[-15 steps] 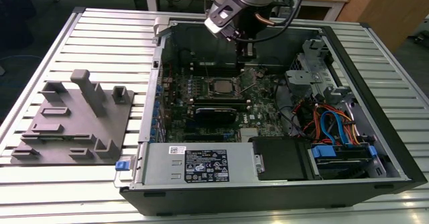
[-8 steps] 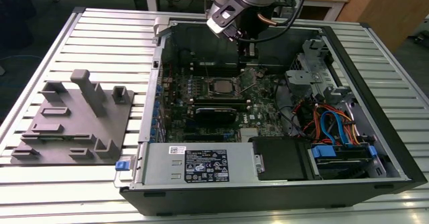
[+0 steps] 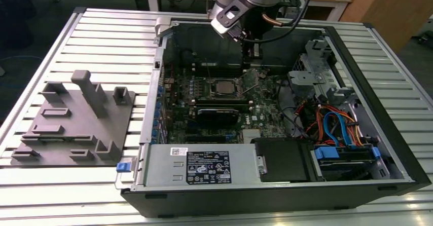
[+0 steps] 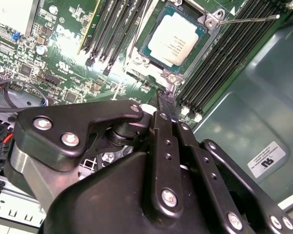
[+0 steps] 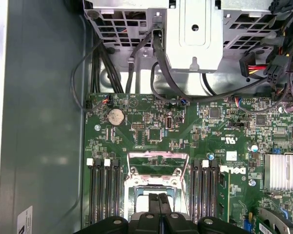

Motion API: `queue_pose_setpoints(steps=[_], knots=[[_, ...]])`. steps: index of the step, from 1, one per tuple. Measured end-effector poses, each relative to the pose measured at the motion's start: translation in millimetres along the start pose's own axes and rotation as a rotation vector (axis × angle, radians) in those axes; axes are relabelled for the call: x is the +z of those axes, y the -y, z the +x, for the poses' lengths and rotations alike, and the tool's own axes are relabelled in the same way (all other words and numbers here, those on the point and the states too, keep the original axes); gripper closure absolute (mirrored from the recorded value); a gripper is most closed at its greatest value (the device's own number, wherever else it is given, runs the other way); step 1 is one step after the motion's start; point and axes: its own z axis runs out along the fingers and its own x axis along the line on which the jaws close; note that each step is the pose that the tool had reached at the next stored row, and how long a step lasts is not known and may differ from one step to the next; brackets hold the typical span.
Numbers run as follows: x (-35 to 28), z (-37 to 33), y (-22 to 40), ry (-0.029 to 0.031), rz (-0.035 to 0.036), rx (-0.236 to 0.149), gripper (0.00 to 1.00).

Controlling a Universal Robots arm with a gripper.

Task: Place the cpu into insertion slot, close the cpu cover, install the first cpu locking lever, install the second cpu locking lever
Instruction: 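Close the cpu cover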

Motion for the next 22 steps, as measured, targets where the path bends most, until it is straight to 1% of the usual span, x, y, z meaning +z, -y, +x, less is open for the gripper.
queue_pose_setpoints(steps=[12,22], knots=[[0.0,0.0,-0.9,-0.0001,-0.0001,0.000,0.90],[0.1,0.0,-4.0,-0.0001,-0.0001,0.000,0.90]])
